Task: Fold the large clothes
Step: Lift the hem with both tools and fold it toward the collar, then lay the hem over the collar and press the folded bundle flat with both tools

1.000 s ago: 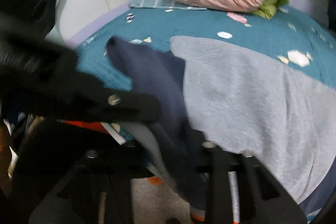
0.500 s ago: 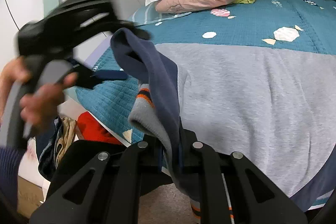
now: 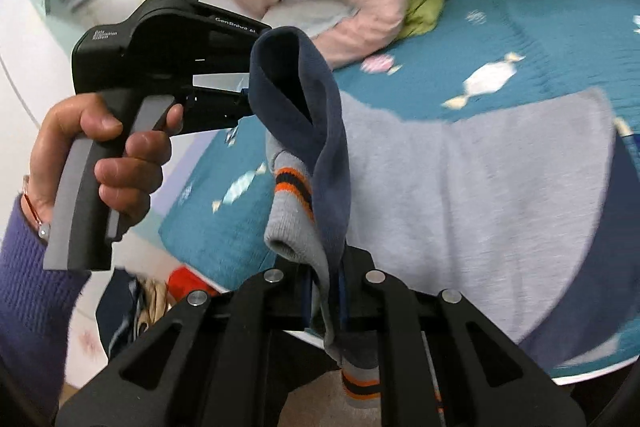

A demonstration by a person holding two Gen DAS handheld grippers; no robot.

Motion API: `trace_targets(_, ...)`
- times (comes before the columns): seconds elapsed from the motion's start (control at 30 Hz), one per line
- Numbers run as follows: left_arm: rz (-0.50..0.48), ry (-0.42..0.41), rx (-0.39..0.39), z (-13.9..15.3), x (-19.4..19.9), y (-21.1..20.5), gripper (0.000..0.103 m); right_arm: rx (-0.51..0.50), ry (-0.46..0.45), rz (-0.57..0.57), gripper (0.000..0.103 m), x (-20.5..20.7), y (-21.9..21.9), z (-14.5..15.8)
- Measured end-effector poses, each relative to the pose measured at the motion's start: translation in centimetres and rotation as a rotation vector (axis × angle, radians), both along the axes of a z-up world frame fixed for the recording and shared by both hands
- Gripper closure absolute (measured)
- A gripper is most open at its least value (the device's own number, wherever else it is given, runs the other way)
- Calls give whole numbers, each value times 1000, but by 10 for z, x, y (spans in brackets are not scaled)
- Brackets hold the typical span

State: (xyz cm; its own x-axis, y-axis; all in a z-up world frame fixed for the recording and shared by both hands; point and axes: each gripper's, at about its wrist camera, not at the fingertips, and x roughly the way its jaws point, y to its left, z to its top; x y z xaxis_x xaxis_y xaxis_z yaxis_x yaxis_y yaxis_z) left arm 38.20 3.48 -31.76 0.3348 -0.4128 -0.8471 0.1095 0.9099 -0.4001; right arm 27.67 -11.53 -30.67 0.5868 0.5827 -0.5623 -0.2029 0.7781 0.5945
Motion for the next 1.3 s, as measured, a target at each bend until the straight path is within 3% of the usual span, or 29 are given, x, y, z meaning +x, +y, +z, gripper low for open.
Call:
trace_targets(0.2, -129, -14, -13, 10, 2, -80, 86, 21, 36, -135, 95, -13, -56, -3)
trace_targets(0.4, -235, 6, -6, -3, 3, -152, 86, 64, 100, -240, 95, -28, -101, -13)
trace_targets(0.67, -334, 85, 19, -44, -2, -232, 86, 105, 247, -358, 95, -47, -144, -44)
trace_targets(0.83, -398, 136, 93, -80, -9, -274, 86, 97, 363, -398, 95, -51, -153, -71)
trace_targets(0.93, -396, 168, 125, -99, -6, -281, 84, 99, 414, -427, 87, -56, -162, -85)
trace_targets(1.03, -388, 152, 56, -94, -8, -275, 67, 71, 435, -456, 77, -64, -170, -85)
trace_targets(1.17, -383, 9, -22, -49, -17, -244, 36, 18, 423, -513, 74, -73, -185, -68)
trace_targets(1.3, -306, -97, 54, -24, -24, -193, 34, -52, 306, -508, 74, -75, -191, -33)
